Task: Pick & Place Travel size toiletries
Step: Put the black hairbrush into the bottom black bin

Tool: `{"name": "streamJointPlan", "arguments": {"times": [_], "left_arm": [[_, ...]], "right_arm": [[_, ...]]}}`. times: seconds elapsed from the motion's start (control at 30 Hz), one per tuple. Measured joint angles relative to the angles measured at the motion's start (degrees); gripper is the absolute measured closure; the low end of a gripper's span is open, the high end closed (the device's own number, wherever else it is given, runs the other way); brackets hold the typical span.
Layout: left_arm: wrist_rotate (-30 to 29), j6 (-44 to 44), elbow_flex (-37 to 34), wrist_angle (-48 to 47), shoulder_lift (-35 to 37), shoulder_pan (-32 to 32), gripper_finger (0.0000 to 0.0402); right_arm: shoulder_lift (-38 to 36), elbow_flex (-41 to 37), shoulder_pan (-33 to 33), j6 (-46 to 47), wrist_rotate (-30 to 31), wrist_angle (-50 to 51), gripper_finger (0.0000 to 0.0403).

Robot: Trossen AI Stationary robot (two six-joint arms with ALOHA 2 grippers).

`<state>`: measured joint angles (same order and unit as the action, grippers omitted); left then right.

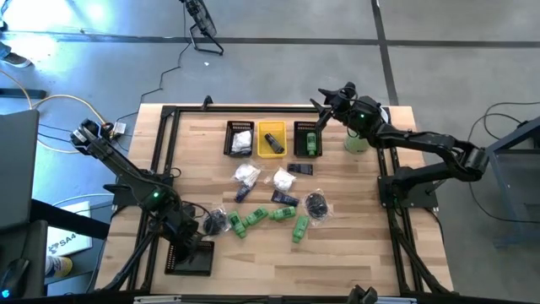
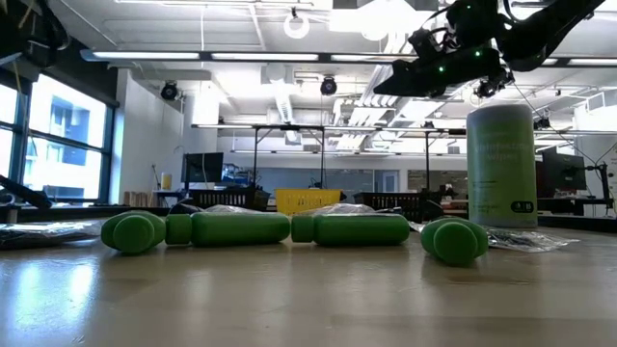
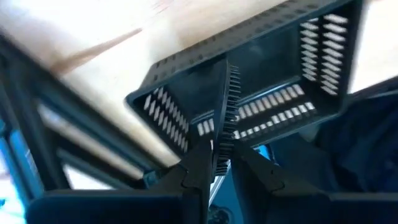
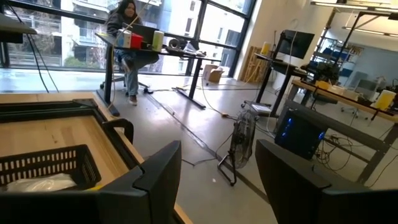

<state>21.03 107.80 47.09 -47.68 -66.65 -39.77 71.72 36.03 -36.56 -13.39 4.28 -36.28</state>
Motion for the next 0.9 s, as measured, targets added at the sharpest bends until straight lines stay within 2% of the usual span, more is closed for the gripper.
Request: {"name": "streamJointPlan", "arguments": {"times": [0.13, 0.37, 0.47, 0.57, 0.7, 0.9], "left_arm": [[1.8, 0.93, 0.0, -0.08, 0.0, 0.0, 0.0335], [0.94, 1.75, 0.0, 0.51, 0.0, 0.0, 0.027], [0.99, 1.7, 0.0, 1.97, 0.0, 0.0, 0.0254], [2.12, 0.56, 0.0, 4.05, 0.0, 0.0, 0.0254], [2.13, -5.27, 0.0, 6.73, 0.0, 0.0, 0.0268], [-5.78, -13.04, 0.0, 6.82, 0.0, 0.04, 0.0292]], "right_arm": [[0.0, 0.0, 0.0, -0.17, -0.14, 0.0, 0.0204], [0.0, 0.0, 0.0, -0.22, -0.16, -0.01, 0.0204], [0.0, 0.0, 0.0, -0.24, -0.16, 0.0, 0.0204], [0.0, 0.0, 0.0, -0.24, -0.18, 0.0, 0.0204], [0.0, 0.0, 0.0, -0.24, -0.18, 0.0, 0.0204], [0.0, 0.0, 0.0, -0.42, -0.18, 0.03, 0.0204]]}}
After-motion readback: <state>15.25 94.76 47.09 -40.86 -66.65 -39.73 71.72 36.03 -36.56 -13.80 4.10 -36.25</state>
